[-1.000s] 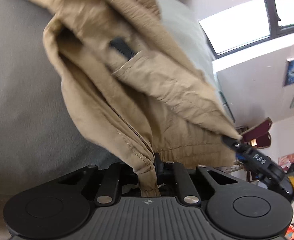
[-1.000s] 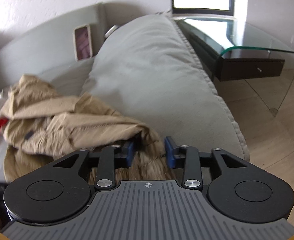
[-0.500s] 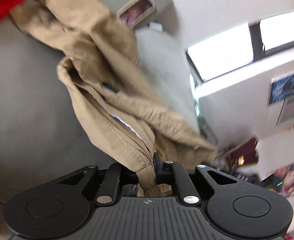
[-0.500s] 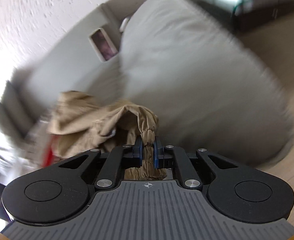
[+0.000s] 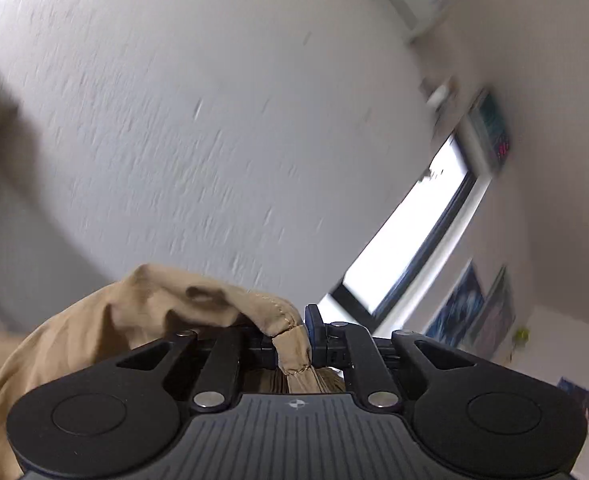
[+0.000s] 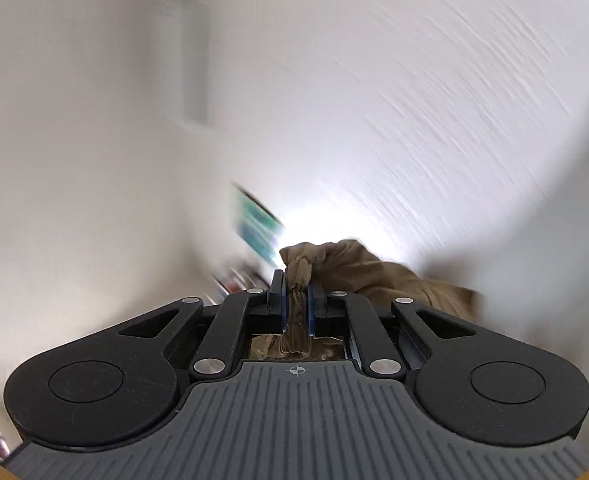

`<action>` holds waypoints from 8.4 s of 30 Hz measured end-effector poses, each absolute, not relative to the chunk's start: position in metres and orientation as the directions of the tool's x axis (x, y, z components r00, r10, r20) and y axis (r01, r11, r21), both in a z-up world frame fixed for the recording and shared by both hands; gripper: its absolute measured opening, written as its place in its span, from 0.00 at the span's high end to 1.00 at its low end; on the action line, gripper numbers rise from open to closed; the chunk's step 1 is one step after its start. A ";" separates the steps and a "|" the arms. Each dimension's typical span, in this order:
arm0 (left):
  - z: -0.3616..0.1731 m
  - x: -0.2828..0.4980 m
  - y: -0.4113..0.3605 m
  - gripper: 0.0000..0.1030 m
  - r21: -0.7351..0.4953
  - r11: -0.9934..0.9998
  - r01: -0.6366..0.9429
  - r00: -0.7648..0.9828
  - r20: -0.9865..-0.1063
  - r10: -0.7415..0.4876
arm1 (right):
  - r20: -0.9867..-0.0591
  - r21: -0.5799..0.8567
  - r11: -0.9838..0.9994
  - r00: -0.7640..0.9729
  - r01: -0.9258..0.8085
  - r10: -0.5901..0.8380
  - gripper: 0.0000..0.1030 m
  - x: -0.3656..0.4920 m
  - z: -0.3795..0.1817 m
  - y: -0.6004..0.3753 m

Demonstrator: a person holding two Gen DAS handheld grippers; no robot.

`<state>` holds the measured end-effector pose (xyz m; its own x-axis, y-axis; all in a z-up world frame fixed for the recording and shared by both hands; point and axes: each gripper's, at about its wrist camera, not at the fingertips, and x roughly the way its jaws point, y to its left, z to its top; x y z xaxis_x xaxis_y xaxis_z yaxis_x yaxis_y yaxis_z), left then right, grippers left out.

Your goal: Fold clothes

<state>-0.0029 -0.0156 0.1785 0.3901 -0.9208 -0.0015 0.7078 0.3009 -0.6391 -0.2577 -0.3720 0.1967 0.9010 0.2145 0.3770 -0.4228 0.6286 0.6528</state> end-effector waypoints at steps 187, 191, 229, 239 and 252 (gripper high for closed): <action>-0.124 0.100 -0.037 0.99 -0.748 0.548 0.374 0.239 -0.494 -0.836 | -0.525 0.202 0.962 0.849 0.184 -0.052 0.97 0.191 0.046 -0.309; -0.145 0.102 -0.011 0.99 -0.753 0.592 0.288 0.256 -0.535 -0.805 | -0.624 0.191 0.972 0.782 0.138 0.011 0.97 0.228 0.006 -0.261; -0.139 0.036 -0.011 0.82 -0.538 0.800 0.267 0.405 -0.690 -0.599 | -0.652 0.450 0.848 0.752 0.280 0.098 0.50 -0.036 0.017 -0.356; -0.154 0.053 -0.031 0.42 -0.563 0.789 0.247 0.411 -0.676 -0.611 | -0.580 0.775 0.505 0.745 0.381 0.330 0.50 -0.102 -0.108 -0.402; -0.142 0.052 -0.048 0.91 -0.631 0.738 0.241 0.353 -0.651 -0.672 | -0.547 0.734 0.607 0.795 0.306 0.261 0.94 -0.092 -0.092 -0.382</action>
<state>0.0518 -0.0482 -0.1416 0.3532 -0.6720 -0.6509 0.2409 0.7376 -0.6308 -0.0918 -0.3821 -0.0920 0.7951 0.2610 -0.5474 0.3057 0.6070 0.7335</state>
